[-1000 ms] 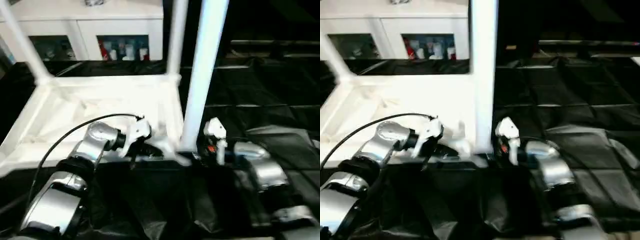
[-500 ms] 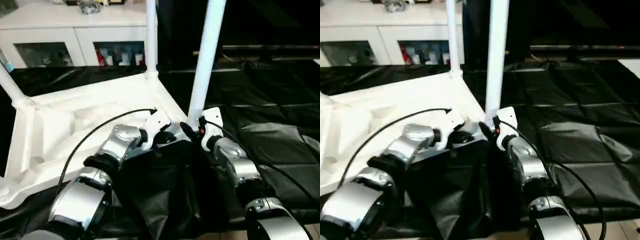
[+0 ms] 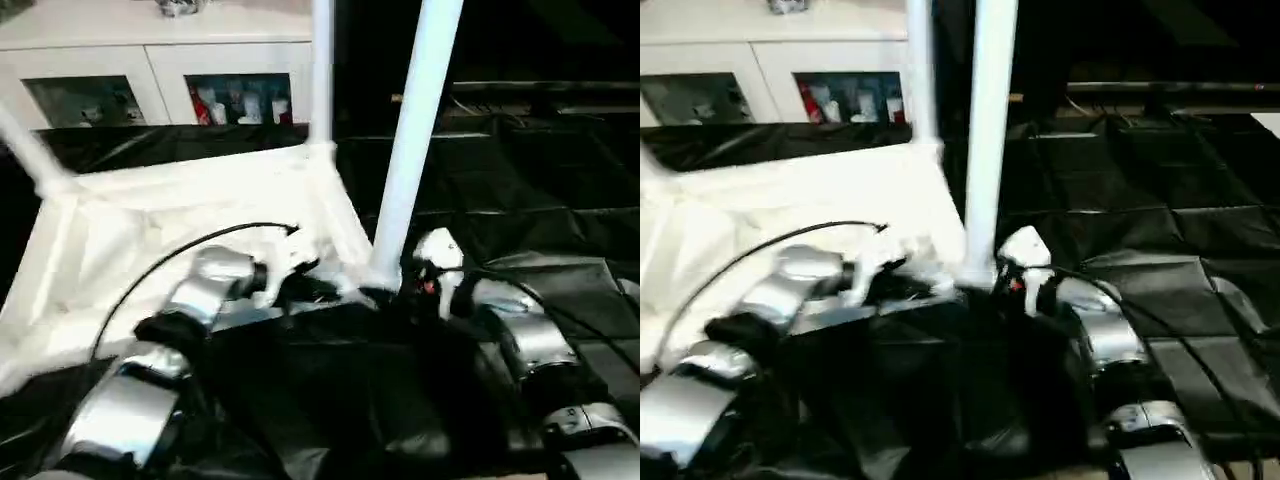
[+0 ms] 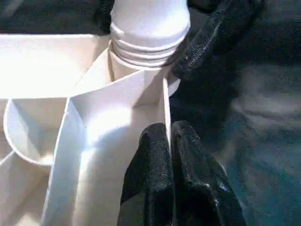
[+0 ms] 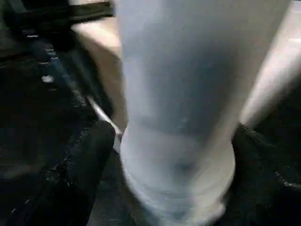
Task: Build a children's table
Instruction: Rotate leg to tighten
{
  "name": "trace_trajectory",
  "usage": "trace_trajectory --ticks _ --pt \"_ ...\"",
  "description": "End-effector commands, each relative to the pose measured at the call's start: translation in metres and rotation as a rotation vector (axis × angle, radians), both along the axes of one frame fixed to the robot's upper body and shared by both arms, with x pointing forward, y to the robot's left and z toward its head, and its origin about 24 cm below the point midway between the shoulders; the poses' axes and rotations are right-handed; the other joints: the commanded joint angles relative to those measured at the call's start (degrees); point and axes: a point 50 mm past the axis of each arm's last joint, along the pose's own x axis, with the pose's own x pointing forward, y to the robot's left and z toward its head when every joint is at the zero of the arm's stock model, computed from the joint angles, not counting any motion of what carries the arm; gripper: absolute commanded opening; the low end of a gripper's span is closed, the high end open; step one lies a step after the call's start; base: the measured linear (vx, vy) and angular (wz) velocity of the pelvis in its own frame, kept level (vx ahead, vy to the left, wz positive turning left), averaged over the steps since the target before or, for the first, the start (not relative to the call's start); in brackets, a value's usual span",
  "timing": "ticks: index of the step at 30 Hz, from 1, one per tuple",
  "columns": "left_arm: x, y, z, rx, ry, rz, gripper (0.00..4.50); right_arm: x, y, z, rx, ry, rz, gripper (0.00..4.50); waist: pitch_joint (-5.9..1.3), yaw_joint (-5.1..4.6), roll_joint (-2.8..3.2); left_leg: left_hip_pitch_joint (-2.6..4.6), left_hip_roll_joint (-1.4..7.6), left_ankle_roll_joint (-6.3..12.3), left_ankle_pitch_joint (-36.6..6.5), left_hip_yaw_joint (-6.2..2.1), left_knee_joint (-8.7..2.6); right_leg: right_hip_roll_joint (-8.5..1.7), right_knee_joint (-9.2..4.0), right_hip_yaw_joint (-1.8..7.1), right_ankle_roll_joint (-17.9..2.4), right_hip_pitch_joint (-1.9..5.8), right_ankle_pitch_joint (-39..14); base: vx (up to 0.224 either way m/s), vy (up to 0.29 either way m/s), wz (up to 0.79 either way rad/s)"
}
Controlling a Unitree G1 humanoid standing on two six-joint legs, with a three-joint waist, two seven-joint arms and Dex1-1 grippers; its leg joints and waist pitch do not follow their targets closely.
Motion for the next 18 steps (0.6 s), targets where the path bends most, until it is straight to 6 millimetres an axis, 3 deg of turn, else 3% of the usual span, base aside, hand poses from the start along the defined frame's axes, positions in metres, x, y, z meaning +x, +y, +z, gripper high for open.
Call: trace_trajectory --ticks 1,8,9,14,15,18 --pt "-0.010 0.000 -0.007 -0.007 0.072 -0.086 0.00 -0.002 0.001 0.002 0.005 0.016 0.051 3.79 -3.70 0.16 -0.93 1.58 4.29 6.11 -8.02 -2.16 -3.75 -3.77 -2.76 2.30 -16.91 1.64 -0.42 0.000 0.000 0.00" --pt "-0.014 0.006 -0.005 -0.010 0.094 -0.126 0.00 -0.006 0.001 0.002 0.013 0.038 0.110 3.79 -3.56 -0.06 -0.93 1.47 4.26 4.88 -9.45 -2.14 -3.96 -3.70 -2.58 2.17 -16.98 1.65 -0.61 0.000 0.000 0.00" --pt "-0.014 0.008 -0.005 -0.009 0.094 -0.128 0.00 -0.007 0.001 0.001 0.014 0.047 0.118 3.55 -3.56 -0.02 -0.91 1.51 4.25 4.93 -9.53 -2.14 -3.95 -3.74 -2.63 2.18 -16.93 1.64 -0.83 0.000 0.000 0.00" --pt "-0.014 0.010 -0.005 -0.005 0.092 -0.122 0.00 -0.009 0.003 -0.001 0.028 0.056 0.126 3.36 -3.58 0.08 -0.86 1.57 4.27 4.30 -9.51 -2.15 -3.92 -3.85 -2.71 2.25 -16.55 1.61 -1.90 0.000 0.000 0.00" --pt "-0.014 0.010 -0.005 -0.005 0.093 -0.122 0.00 -0.010 0.004 -0.002 0.033 0.059 0.129 3.15 -3.63 0.07 -0.87 1.58 4.28 4.39 -9.10 -2.15 -3.90 -3.74 -2.60 2.21 -16.61 1.60 -1.20 0.000 0.000 0.00" --pt "-0.014 0.010 -0.005 -0.009 0.089 -0.110 0.00 -0.012 0.006 -0.003 0.047 0.067 0.131 3.07 -3.64 0.09 -0.87 1.49 4.26 4.81 -8.72 -2.16 -3.85 -3.77 -2.54 2.19 -16.72 1.66 -0.46 0.000 0.000 0.00"
